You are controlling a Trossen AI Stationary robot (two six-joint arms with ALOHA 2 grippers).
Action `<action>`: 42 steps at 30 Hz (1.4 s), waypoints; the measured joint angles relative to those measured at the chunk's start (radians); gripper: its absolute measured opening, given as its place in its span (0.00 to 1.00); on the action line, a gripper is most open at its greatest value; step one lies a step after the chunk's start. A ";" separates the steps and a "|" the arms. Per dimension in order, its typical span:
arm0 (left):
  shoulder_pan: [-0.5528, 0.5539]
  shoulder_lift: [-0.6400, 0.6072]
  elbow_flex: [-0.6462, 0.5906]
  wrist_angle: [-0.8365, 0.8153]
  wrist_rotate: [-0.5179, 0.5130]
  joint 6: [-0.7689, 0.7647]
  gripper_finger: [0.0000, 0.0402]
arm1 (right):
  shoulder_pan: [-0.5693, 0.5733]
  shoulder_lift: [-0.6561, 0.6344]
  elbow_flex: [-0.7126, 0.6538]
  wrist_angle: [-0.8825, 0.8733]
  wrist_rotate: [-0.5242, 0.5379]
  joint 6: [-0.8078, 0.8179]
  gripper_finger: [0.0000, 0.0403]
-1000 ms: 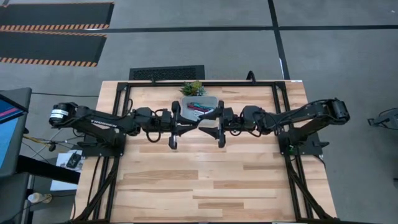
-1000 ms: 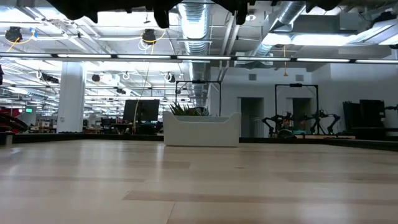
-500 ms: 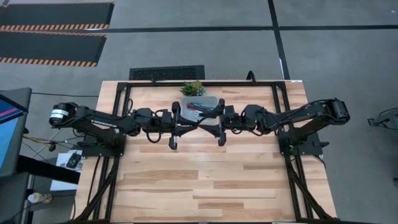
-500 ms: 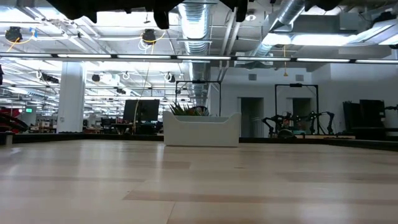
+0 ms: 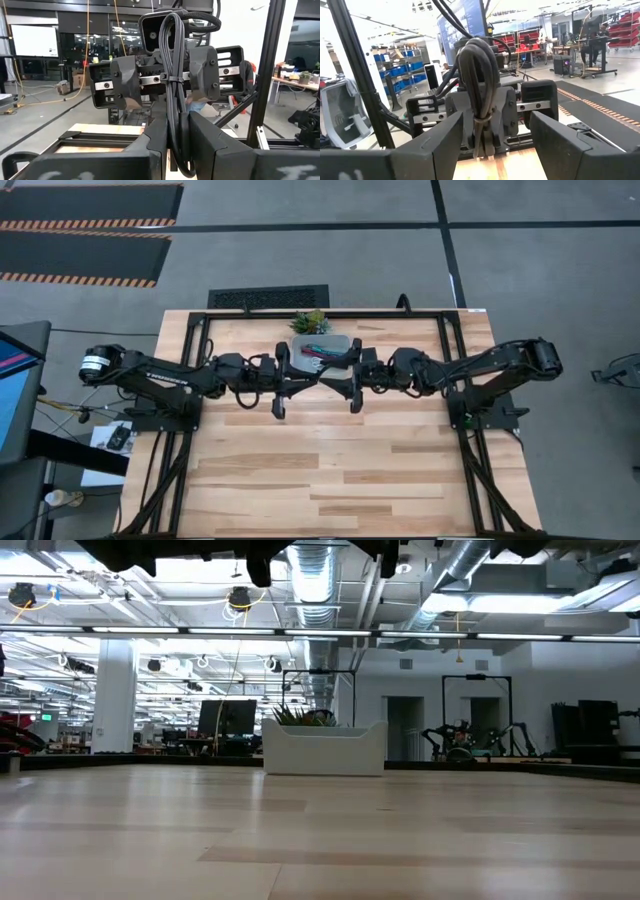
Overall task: Pick and place USB-C Cables
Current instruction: Put the black charger cable into the gray bin
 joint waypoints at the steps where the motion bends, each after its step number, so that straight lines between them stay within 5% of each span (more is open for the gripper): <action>1: 0.000 0.000 0.000 0.000 0.000 -0.001 0.09 | -0.003 0.000 0.000 0.000 0.000 0.000 0.63; 17: -0.001 0.109 0.032 0.052 0.003 -0.007 0.09 | -0.008 0.001 0.000 -0.048 0.001 0.002 0.63; 28: -0.001 0.106 0.033 0.081 0.001 -0.005 0.09 | -0.008 0.001 0.000 -0.055 0.000 0.000 0.50; 33: -0.001 0.105 0.033 0.078 -0.005 -0.004 0.09 | -0.007 0.001 0.000 -0.053 0.013 0.000 0.39; 42: 0.000 0.105 0.033 0.077 -0.021 -0.019 0.09 | 0.006 -0.001 0.000 -0.052 0.036 -0.031 0.05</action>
